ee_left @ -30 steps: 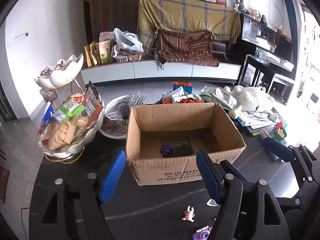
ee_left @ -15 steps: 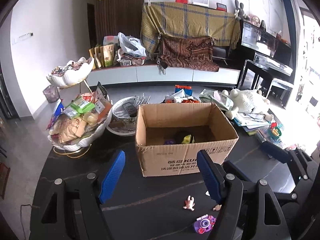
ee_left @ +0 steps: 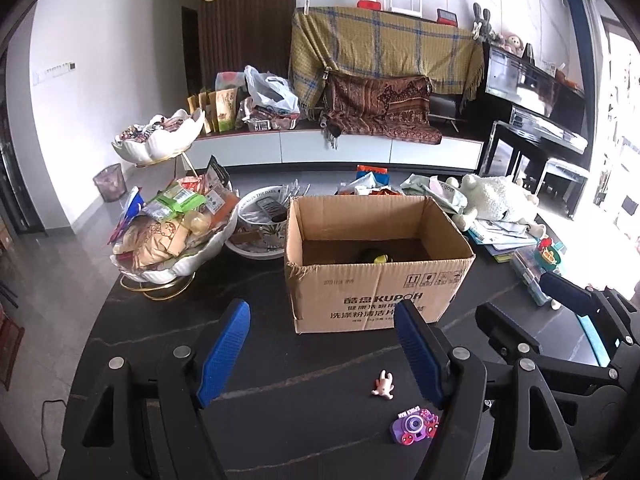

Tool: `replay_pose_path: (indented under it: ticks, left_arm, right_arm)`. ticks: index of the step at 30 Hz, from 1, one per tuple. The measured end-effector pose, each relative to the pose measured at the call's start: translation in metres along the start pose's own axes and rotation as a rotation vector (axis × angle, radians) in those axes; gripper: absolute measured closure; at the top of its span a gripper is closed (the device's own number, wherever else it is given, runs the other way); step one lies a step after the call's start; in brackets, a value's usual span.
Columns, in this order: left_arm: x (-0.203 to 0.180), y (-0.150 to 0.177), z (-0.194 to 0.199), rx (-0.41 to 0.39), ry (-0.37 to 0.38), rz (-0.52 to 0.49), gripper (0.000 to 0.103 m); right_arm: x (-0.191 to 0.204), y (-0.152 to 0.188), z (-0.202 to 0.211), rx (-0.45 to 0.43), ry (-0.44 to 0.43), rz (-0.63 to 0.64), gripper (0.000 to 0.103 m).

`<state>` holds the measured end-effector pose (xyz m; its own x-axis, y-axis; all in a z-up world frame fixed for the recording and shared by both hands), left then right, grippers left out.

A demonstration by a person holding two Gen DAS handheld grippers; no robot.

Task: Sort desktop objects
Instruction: 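Withdraw both open tools from the box back toward the remaining toys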

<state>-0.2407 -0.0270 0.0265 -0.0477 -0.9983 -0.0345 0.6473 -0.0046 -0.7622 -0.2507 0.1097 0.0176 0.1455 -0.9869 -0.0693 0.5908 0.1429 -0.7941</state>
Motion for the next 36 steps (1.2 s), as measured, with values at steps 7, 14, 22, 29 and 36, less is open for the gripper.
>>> replay_pose_path:
  ticks: [7, 14, 22, 29, 36]
  left_arm:
    - [0.004, 0.011, 0.009, -0.001, -0.008, 0.006, 0.032]
    - [0.004, 0.023, 0.019, -0.003, -0.015, -0.003, 0.032]
    - [-0.002, 0.039, 0.035, -0.014, -0.015, -0.047, 0.032]
    - [-0.008, 0.049, 0.046, -0.029, -0.022, -0.064, 0.032]
    - [-0.021, 0.068, 0.044, 0.008, 0.008, -0.069, 0.032]
  right_arm:
    - [-0.002, 0.005, 0.015, -0.012, 0.009, -0.009, 0.03]
    - [-0.002, 0.01, 0.028, -0.024, 0.011, -0.013, 0.03]
    - [0.002, 0.024, 0.038, -0.016, -0.011, -0.03, 0.031]
    - [0.007, 0.036, 0.046, -0.007, -0.022, -0.036, 0.034]
    - [0.002, 0.053, 0.052, 0.017, -0.022, -0.054, 0.037]
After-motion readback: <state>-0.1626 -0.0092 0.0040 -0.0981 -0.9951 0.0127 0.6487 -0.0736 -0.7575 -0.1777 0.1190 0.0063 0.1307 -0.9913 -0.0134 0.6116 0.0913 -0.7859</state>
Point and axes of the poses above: each gripper's, at about its wrist camera, not at the fingertips, and z roughly against the way its jaws point, x to its left, y to its underside, the point moved 10 cm from there along -z, roughly the way its jaws point, and after that the axes turned 2 degrees about y, right-handed, at the moved point
